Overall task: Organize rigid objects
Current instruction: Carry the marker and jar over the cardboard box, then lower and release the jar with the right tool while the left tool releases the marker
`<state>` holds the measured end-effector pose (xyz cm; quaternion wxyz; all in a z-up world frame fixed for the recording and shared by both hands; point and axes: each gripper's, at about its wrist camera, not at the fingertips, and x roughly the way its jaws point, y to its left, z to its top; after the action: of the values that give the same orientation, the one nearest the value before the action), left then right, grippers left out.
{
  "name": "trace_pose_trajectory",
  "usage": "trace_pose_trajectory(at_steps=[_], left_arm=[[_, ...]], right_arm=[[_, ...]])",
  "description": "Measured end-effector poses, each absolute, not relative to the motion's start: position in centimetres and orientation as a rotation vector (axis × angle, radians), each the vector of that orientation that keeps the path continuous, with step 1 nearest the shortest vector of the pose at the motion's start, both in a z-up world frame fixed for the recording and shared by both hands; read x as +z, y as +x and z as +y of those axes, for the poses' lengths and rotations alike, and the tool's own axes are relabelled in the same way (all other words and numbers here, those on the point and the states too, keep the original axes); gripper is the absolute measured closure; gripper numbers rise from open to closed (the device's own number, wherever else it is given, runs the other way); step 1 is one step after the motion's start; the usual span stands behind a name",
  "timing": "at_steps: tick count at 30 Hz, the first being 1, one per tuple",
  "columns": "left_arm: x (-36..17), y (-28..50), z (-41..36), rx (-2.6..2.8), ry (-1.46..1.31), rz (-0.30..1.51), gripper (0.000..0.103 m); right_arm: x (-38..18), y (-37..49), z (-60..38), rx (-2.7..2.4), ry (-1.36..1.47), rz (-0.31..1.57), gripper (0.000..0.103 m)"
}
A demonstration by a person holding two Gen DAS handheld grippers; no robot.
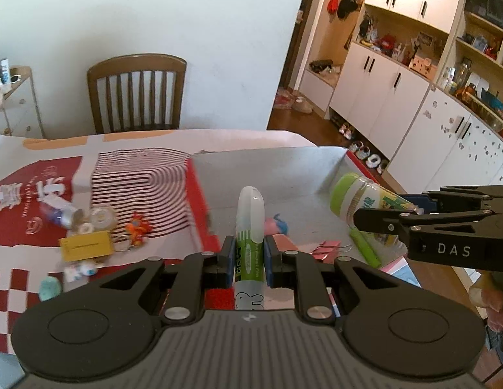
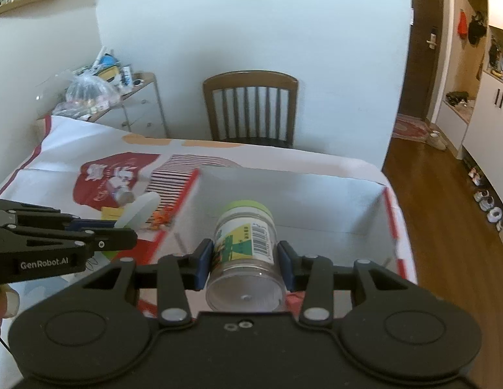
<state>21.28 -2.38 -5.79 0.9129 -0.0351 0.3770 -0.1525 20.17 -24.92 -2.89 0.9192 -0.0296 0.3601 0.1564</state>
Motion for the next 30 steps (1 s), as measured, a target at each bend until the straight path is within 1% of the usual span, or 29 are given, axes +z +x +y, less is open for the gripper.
trace_pose_trajectory(at_steps=[13,21,30], left_arm=[[-7.7,26.6,-8.8,-0.288,0.028,0.801,0.086],[-11.0,30.8,-10.4,-0.249,0.063,0.896,0.086],[-13.7,33.2,-10.8,-0.198,0.063,0.979,0.086]], right_arm=[[-6.5,23.5,-30.4,0.267,-0.064,0.799,0.062],[-9.2,26.4,-29.3,0.292,-0.118,0.854,0.062],[-11.3,28.8,-28.5,0.324,-0.155,0.946,0.062]])
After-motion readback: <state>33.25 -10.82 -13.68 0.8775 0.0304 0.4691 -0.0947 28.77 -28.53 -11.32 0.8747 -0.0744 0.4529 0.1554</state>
